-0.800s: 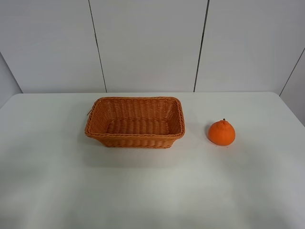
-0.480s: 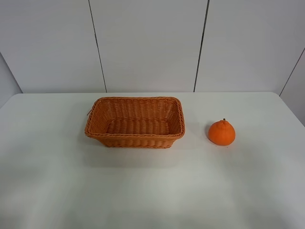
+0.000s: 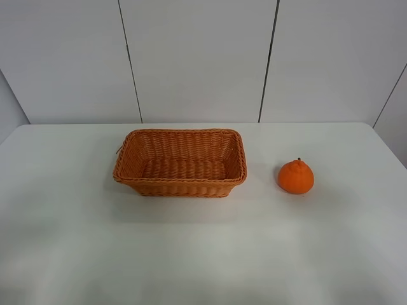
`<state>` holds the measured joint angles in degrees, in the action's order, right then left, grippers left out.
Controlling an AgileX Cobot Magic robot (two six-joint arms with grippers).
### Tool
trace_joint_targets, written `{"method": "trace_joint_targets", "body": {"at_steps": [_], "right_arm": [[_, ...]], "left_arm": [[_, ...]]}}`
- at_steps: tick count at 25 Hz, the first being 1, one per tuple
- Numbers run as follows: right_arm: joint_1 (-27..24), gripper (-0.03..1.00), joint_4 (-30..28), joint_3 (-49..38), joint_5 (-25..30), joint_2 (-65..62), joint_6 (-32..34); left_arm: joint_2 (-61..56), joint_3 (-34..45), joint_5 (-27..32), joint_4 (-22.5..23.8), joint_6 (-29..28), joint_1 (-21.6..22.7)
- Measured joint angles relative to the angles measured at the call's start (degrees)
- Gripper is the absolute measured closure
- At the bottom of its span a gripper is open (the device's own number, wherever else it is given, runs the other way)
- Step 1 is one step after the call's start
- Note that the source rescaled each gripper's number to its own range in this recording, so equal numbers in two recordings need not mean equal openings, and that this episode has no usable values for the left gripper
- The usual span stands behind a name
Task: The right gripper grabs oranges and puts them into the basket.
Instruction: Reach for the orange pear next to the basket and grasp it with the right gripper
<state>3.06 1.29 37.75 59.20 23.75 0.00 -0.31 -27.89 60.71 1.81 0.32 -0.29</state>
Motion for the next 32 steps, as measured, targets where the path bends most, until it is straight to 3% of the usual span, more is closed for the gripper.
{"method": "trace_joint_targets", "body": {"at_steps": [10, 17, 23, 32], "right_arm": [[0.0, -0.03, 0.2, 21.4, 0.4, 47.8, 0.0], [0.0, -0.03, 0.2, 42.5, 7.1, 74.6, -0.7], [2.6, -0.03, 1.0, 57.4, 9.9, 87.0, -0.8], [4.0, -0.03, 1.2, 59.7, 10.5, 92.5, -0.9]], "left_arm": [[0.0, 0.0, 0.0, 0.0, 0.0, 0.0], [0.0, 0.0, 0.0, 0.0, 0.0, 0.0], [0.0, 0.0, 0.0, 0.0, 0.0, 0.0], [0.0, 0.0, 0.0, 0.0, 0.0, 0.0]]}}
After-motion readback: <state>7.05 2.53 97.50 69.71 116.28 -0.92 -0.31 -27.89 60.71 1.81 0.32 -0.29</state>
